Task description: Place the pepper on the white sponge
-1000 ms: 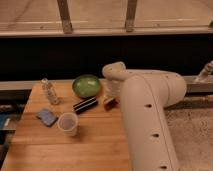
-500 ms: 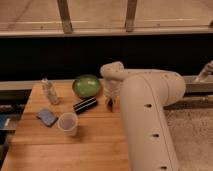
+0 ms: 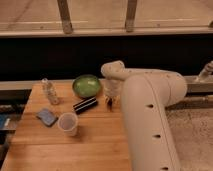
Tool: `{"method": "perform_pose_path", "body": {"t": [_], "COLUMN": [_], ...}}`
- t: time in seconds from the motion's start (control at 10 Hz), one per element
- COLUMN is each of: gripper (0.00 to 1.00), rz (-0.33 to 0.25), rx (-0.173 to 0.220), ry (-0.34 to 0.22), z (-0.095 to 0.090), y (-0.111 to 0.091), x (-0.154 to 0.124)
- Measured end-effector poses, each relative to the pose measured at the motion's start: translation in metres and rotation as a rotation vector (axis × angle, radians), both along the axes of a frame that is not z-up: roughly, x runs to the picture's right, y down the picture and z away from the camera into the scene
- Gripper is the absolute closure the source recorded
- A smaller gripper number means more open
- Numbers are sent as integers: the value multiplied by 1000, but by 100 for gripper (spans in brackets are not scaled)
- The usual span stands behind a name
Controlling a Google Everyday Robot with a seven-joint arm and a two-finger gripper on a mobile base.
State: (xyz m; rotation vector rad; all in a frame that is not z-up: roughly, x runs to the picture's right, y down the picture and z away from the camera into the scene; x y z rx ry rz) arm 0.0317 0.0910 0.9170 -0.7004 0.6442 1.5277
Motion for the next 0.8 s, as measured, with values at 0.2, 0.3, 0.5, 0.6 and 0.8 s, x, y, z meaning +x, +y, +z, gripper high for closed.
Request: {"method": "perform_pose_path", "body": {"t": [0.2,0.3,0.5,0.6,0.8], "gripper": [100,100,100,100,100], "rz": [0,0,-17,-44,-103], "rx": [30,44,73,89,103], "ry": [-31,-55,-122,-187,-305], "z": [-13,-23,-41,-48,-59], "y": [-27,-43,-71,-84,-96], "x": [-2,-5,-20,-40,-87]}}
